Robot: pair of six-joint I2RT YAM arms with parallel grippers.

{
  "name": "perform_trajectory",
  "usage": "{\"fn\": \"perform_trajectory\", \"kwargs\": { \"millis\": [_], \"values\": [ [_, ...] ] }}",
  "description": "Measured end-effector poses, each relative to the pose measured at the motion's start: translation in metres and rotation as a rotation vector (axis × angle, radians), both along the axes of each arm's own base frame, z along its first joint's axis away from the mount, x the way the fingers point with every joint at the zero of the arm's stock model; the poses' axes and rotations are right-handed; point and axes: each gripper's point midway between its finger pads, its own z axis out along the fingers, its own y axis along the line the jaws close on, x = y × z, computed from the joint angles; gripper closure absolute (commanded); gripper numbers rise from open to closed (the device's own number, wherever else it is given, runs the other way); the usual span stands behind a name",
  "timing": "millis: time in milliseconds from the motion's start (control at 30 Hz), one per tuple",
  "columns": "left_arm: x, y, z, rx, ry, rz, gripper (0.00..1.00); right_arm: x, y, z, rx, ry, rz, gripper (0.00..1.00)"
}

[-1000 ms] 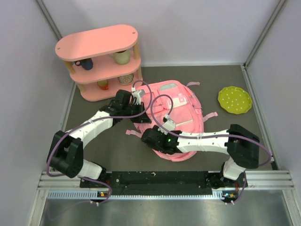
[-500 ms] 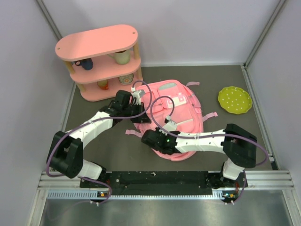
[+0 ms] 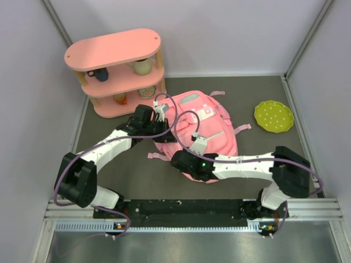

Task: Pack the student bag
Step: Zip the student bag at the center of the board.

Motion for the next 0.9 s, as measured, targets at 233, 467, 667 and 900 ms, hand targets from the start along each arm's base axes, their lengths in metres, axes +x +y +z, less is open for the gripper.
{"fn": "perform_trajectory", "kwargs": {
  "millis": [233,467,667,900],
  "values": [
    [-0.006,-0.004,0.001,-0.012,0.006,-0.034,1.0,-0.018,-0.043,0.015,-0.035,-0.066,0.214,1.0],
    [-0.011,-0.002,-0.003,0.009,0.01,-0.053,1.0,-0.024,-0.091,0.006,-0.094,-0.1,0.253,1.0],
    [-0.013,-0.003,-0.002,-0.005,0.005,-0.063,0.4,-0.022,-0.095,0.011,-0.125,-0.131,0.29,1.0],
    [-0.045,0.013,0.012,-0.073,0.012,0.003,0.09,-0.02,-0.1,0.009,-0.169,-0.142,0.314,1.0]
  ]
}}
